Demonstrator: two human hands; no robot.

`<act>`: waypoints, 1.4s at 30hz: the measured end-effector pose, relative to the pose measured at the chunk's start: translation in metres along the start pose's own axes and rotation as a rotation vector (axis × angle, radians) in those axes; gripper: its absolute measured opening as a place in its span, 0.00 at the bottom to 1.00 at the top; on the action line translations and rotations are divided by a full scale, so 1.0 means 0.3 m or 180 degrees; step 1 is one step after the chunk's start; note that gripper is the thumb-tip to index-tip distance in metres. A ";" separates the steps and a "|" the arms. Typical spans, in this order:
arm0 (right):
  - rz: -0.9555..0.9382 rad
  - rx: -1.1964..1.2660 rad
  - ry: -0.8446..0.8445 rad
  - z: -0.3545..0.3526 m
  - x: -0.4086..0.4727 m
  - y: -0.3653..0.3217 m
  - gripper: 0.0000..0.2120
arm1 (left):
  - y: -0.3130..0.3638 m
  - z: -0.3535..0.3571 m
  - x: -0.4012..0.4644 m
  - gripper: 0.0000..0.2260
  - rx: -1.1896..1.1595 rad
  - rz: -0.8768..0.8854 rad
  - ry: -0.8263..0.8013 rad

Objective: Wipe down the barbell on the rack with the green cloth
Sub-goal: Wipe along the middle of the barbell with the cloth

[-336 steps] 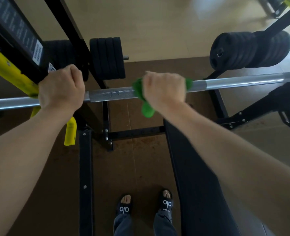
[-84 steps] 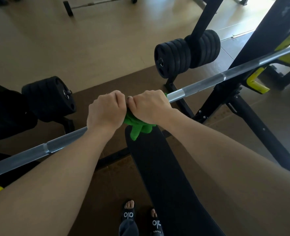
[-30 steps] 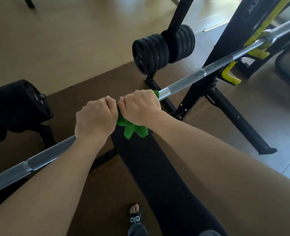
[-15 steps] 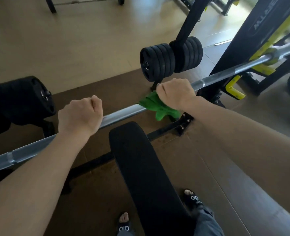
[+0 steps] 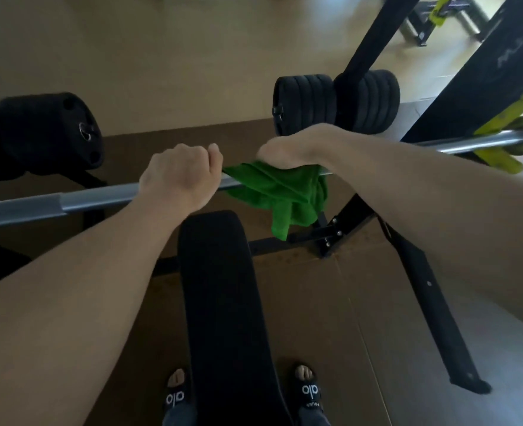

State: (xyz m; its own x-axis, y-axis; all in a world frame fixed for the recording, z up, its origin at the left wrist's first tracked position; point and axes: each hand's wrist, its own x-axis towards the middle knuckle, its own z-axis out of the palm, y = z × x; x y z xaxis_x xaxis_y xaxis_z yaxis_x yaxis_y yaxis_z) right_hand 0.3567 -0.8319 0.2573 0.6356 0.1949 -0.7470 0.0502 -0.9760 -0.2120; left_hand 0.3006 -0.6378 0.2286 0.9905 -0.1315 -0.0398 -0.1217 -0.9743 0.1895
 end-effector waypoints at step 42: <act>-0.0071 -0.0334 0.1584 0.123 0.032 -0.091 0.22 | 0.033 -0.001 -0.019 0.29 0.0209 0.0069 0.0372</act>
State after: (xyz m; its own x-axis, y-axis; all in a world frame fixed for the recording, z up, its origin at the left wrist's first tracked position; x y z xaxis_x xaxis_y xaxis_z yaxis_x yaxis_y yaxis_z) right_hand 0.3331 -0.7999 0.2326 0.9222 0.1709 -0.3469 0.1289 -0.9816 -0.1411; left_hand 0.2937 -0.6467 0.2310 0.9878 -0.1341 0.0791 -0.1433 -0.9819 0.1242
